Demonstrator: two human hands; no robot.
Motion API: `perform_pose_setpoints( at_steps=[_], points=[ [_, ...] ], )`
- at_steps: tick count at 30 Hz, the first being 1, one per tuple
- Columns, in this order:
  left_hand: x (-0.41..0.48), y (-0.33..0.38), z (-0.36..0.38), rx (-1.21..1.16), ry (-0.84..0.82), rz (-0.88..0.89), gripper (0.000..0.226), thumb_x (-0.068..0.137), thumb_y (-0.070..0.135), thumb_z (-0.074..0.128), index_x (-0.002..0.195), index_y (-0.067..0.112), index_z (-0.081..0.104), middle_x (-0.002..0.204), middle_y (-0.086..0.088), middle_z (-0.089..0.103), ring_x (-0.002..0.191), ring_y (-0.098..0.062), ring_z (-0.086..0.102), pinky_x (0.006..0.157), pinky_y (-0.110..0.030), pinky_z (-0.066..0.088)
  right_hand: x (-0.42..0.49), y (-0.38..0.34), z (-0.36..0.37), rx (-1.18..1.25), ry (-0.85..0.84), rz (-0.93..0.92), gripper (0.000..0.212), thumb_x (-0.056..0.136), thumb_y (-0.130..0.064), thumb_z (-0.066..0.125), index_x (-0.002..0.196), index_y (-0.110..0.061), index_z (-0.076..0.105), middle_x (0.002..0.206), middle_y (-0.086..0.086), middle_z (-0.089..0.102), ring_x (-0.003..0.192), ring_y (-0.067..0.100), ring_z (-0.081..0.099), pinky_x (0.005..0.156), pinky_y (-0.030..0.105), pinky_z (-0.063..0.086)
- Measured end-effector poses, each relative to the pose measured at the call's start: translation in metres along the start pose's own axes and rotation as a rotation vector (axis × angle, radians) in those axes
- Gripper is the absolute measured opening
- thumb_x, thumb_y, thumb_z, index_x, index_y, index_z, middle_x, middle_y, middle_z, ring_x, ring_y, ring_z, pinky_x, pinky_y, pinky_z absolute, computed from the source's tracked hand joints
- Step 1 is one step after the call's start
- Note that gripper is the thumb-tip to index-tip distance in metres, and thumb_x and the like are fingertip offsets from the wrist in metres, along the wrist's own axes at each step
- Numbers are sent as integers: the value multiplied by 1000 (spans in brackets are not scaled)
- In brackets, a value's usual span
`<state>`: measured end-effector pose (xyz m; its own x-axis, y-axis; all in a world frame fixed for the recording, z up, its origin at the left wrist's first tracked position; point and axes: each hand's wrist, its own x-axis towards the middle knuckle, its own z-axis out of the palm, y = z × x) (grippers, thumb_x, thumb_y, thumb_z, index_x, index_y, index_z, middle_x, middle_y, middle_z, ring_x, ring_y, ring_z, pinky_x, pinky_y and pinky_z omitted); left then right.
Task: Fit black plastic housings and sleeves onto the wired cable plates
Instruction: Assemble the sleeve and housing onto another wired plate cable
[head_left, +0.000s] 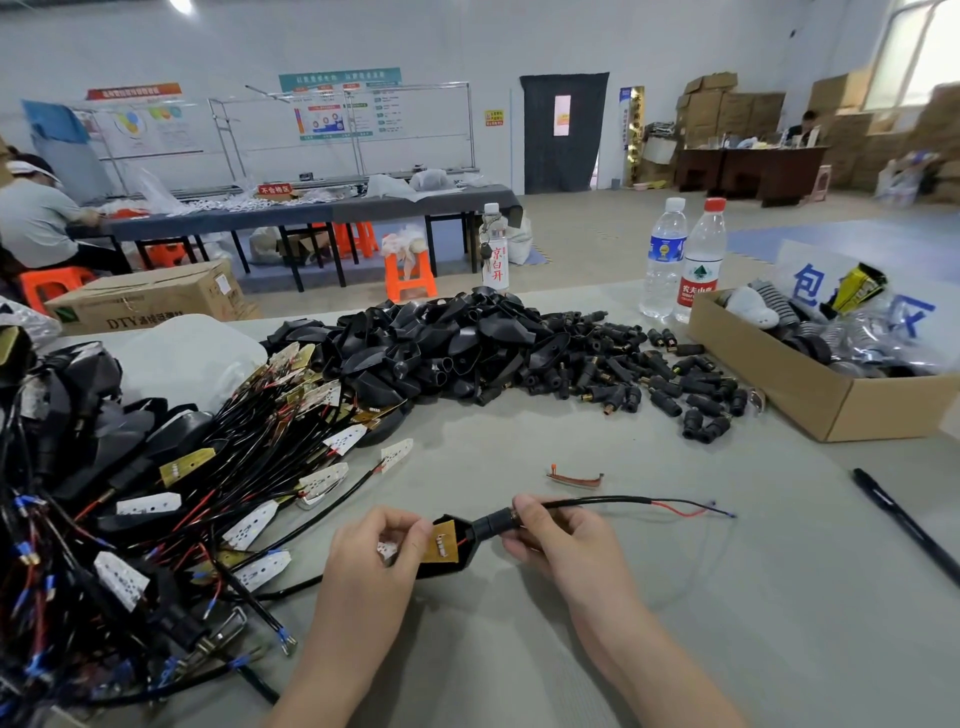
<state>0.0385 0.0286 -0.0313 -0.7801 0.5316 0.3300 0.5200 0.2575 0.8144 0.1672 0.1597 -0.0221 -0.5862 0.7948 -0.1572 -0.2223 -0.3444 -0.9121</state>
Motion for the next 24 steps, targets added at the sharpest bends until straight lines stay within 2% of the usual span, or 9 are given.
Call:
perform_pose_setpoints(
  at_steps=[3,7,10,13,15,18,21,24],
  points=[
    [0,-2,0,58,-11,37,12,89,28,70,80,32,62,90,17,60,94,-4,53,76,-20,37,0,0,1,15,15,4,17,92,-12,67,95,4,69,85,13,74,75,15,72,66,19,57],
    [-1,-4,2,76,-40,41,9,90,30,68,86,34,61,94,28,59,94,-2,55,74,-12,38,-1,-1,2,31,33,0,14,93,-12,65,90,2,68,83,12,76,73,16,73,63,19,57],
    [-2,-5,3,50,-53,18,4,91,36,65,92,38,61,92,20,63,96,1,57,73,-10,40,-2,-3,3,59,55,-11,17,93,-12,65,89,4,67,87,18,75,75,18,74,64,18,57],
    [-1,-2,1,-40,-82,-22,5,93,40,61,98,40,64,92,18,70,91,5,62,71,-8,43,-2,-6,2,118,56,-20,22,95,-14,63,91,7,66,86,20,75,75,21,75,63,20,58],
    [-1,2,1,-146,-147,-54,8,96,34,59,101,36,65,92,20,72,83,-2,68,67,-9,46,-3,-8,2,146,58,-29,21,95,-16,62,92,5,64,83,17,75,75,23,75,62,21,58],
    [-2,9,1,-328,-229,-120,12,100,20,56,105,25,66,87,2,75,64,-19,69,55,-23,53,-4,-11,1,137,53,-46,22,96,-20,60,94,1,63,82,15,76,76,25,75,61,22,58],
    [0,12,0,-428,-213,-139,13,99,14,57,105,16,68,80,-9,73,57,-18,63,51,-28,52,-5,-15,0,105,48,-51,23,98,-24,57,96,-1,62,84,15,77,76,27,76,59,23,58],
    [0,12,1,-453,-210,-131,13,98,14,58,104,15,69,76,-13,72,56,-17,61,51,-27,51,-4,-15,0,51,75,-82,25,99,-26,56,97,-2,61,82,12,77,76,26,76,59,24,58]
  ],
)
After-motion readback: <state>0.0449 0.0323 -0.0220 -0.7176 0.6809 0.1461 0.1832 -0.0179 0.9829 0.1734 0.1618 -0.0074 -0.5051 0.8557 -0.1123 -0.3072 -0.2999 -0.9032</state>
